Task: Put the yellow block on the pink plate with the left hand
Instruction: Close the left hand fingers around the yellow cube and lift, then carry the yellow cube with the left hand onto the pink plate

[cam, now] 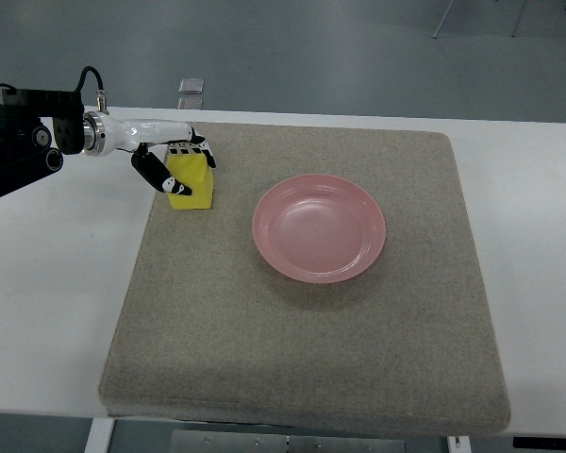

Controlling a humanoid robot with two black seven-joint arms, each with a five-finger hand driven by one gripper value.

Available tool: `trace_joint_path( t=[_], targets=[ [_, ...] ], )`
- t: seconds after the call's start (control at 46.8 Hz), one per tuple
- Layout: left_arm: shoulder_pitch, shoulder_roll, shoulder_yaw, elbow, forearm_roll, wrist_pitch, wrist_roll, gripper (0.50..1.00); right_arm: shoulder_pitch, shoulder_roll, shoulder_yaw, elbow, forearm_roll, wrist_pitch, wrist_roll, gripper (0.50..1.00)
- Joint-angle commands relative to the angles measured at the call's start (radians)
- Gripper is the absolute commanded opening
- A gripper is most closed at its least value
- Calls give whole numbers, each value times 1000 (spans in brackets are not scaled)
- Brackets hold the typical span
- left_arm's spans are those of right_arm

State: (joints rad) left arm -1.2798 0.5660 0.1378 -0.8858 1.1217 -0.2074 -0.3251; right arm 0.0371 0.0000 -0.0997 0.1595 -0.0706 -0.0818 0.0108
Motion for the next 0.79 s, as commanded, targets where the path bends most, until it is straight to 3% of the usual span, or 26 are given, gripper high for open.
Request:
trace_joint_path(
  t=[0.0,0.32,0.769],
  targets=[
    [-6,0,-3,-1,-3,3,0,589,0,0,0,0,0,-1,0,924],
    [-13,-8,-139,-13,0,3,0,604,1,0,0,0,0,-1,0,924],
    [-44,-118,-144,-47,3,-3,-6,621,0,0,0,0,0,-1,0,924]
  ],
)
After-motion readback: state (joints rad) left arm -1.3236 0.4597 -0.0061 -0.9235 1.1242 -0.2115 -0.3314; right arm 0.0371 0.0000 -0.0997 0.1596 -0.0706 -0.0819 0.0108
